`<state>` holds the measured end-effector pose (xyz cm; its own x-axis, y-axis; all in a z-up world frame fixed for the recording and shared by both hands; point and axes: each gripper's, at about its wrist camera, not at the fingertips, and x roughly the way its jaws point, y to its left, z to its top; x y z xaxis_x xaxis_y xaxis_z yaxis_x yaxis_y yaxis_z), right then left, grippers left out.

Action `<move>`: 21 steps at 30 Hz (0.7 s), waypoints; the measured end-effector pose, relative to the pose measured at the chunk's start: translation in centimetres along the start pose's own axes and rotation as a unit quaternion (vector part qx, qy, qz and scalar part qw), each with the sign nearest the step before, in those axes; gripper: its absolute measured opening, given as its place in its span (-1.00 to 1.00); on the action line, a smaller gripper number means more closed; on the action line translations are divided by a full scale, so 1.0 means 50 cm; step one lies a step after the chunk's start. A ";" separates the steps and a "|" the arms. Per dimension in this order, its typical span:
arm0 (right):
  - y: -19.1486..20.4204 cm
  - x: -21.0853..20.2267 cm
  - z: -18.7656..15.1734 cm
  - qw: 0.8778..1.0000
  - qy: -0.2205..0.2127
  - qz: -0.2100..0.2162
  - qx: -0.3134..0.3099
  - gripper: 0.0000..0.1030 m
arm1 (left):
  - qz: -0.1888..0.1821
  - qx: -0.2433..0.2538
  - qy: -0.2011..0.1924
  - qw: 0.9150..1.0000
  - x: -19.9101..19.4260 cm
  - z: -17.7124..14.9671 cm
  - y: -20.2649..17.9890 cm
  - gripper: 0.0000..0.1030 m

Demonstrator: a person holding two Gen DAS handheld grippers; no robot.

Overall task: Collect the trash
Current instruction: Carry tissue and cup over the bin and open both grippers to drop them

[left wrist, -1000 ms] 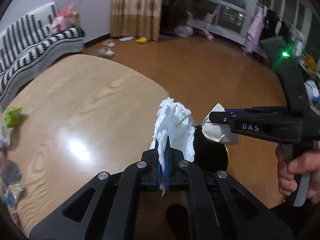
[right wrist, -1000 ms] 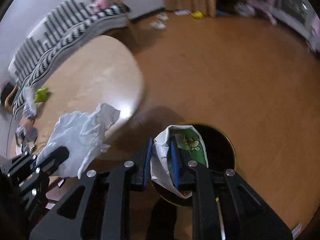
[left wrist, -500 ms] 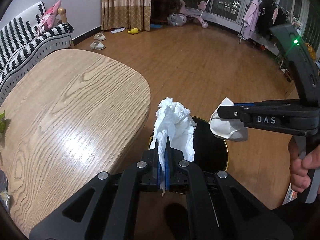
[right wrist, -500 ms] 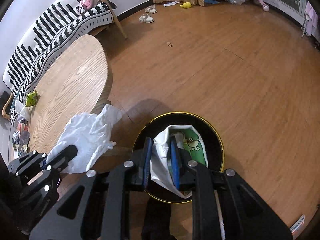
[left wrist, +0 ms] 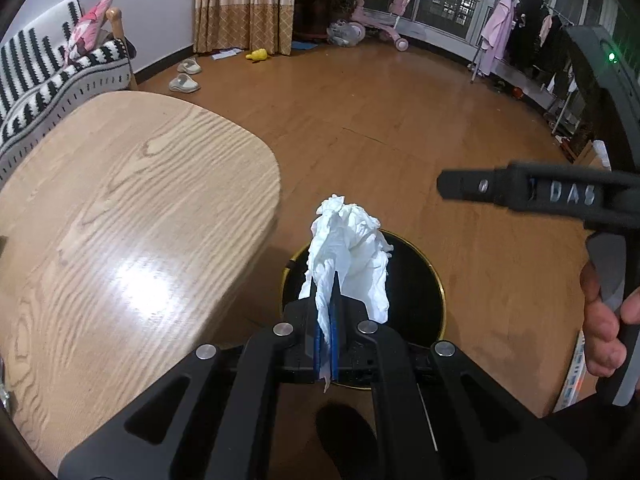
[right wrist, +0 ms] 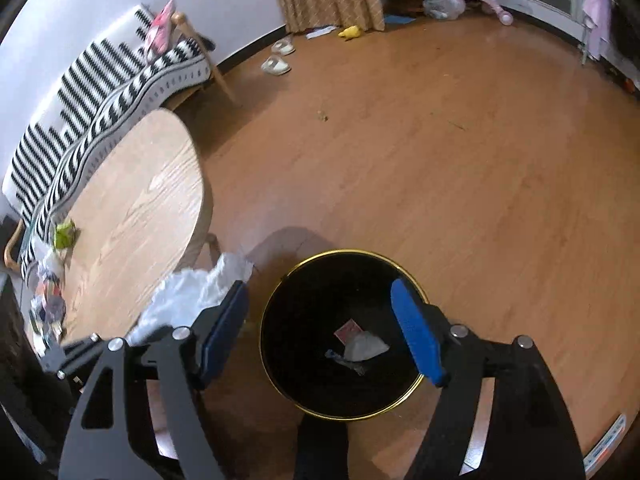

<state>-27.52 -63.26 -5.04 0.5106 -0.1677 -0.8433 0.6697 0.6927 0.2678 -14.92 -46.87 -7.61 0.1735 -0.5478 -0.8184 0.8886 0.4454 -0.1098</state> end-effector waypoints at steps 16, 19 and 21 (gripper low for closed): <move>-0.031 -0.030 0.009 0.999 -0.028 -0.008 0.031 0.40 | -0.049 0.009 -0.016 0.999 0.022 0.012 -0.038 0.41; -0.016 -0.037 0.012 0.999 -0.035 -0.010 0.025 0.43 | -0.042 0.003 -0.022 0.999 0.007 0.012 -0.026 0.46; 0.004 -0.039 0.014 0.999 -0.039 -0.011 0.015 0.46 | -0.039 -0.010 -0.023 0.999 -0.008 0.010 -0.012 0.53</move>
<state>-27.99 -63.29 -2.99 0.5352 -0.2370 -0.8108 0.6963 0.6672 0.2646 -15.30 -47.25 -6.94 0.1242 -0.6135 -0.7799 0.8913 0.4144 -0.1840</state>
